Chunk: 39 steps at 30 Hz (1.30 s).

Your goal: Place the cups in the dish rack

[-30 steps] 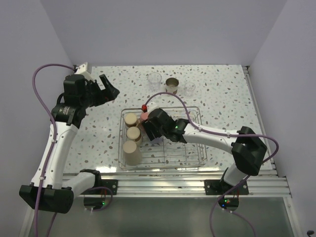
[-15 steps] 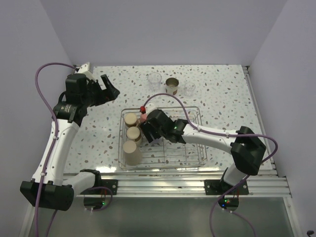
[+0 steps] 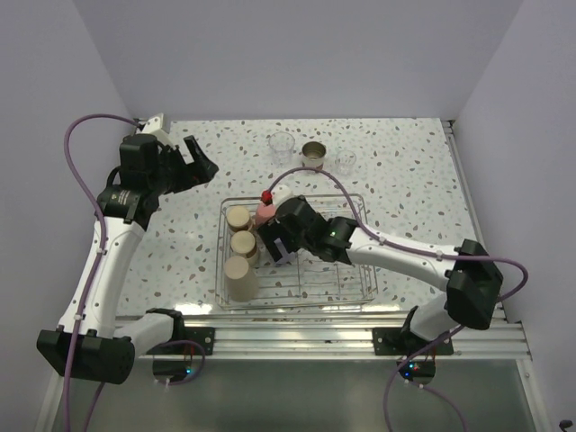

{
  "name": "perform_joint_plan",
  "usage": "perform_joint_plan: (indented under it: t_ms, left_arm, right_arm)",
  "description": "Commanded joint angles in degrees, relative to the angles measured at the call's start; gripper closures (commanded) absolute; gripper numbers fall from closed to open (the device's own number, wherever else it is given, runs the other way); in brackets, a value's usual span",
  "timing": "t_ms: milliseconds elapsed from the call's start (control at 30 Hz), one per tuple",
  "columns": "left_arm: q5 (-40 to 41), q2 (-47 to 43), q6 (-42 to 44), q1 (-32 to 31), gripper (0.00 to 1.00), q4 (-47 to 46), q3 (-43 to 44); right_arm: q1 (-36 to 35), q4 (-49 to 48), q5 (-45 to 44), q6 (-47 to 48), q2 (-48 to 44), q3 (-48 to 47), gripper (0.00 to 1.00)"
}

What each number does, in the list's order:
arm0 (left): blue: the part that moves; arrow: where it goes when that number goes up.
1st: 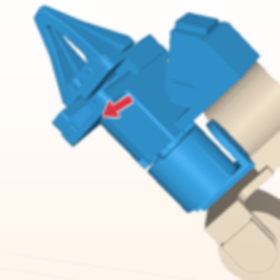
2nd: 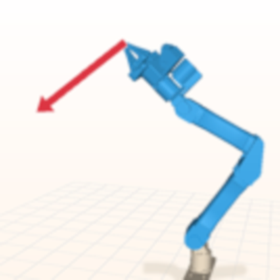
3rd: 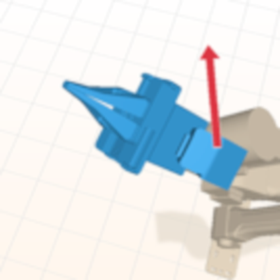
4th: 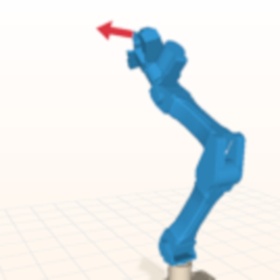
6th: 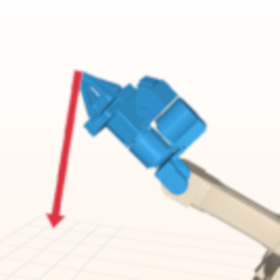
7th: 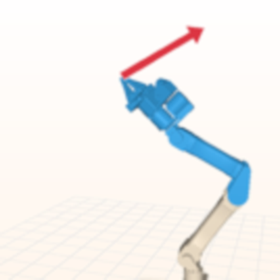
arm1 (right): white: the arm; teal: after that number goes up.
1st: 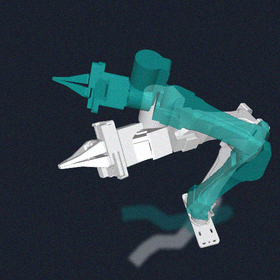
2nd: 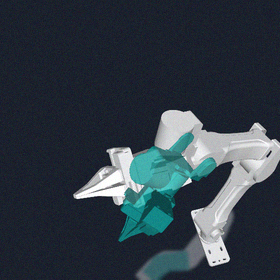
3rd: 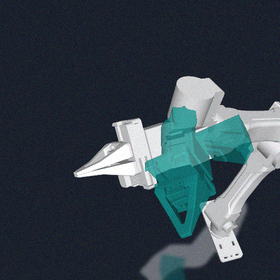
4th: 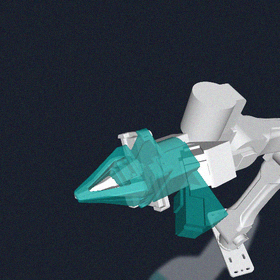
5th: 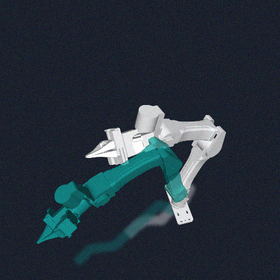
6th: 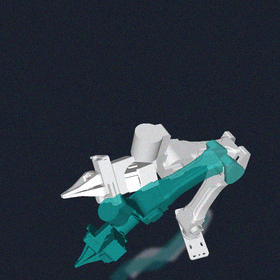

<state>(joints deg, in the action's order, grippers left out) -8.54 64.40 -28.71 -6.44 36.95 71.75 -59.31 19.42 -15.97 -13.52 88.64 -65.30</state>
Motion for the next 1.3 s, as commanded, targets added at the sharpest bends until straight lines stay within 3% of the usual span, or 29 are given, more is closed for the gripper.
perform_joint_plan:
  t_ms: [0,133,200,300,533,667,800,1033,1267]
  left_arm:
    - [0.71,-0.42,1.73,0.2,0.07,-2.41,0.68]
    - [0.71,-0.15,1.81,0.2,0.07,-2.41,1.46]
    - [0.8,0.02,1.99,0.2,0.07,-2.23,2.51]
    - [0.71,0.46,2.08,0.2,0.07,-1.79,3.84]
    - [-4.56,1.08,-1.87,0.2,0.08,-3.11,3.75]
    - [-5.26,0.81,-2.32,0.2,0.08,-2.76,4.54]
    - [-5.53,0.64,-2.23,0.2,0.08,-1.71,4.98]
    - [-4.39,-0.33,-1.88,0.2,0.08,-1.88,3.23]
    - [-3.59,-0.59,-1.88,0.2,0.08,-3.46,0.86]
  right_arm:
    - [-0.11,0.79,-3.71,2.17,-6.88,-3.16,0.02]
    - [3.74,2.46,-5.14,4.29,-9.19,-8.16,0.02]
    - [12.58,4.39,0.64,0.79,-8.4,-13.5,0.02]
    - [19.83,5.01,2.86,0.07,-4.46,-22.3,0.02]
    - [27.49,10.98,8.05,-4.14,15.84,-48.58,0.02]
    - [29.51,18.53,13.67,-7.74,32.5,-68.75,0.02]
    - [30.74,25.4,15.78,-10.21,44.39,-83.81,0.09]
    - [31.71,19.69,16.32,-13.2,47.49,-79.54,0.34]
    - [31.62,19.17,14.75,-13.03,52.42,-81.04,0.39]
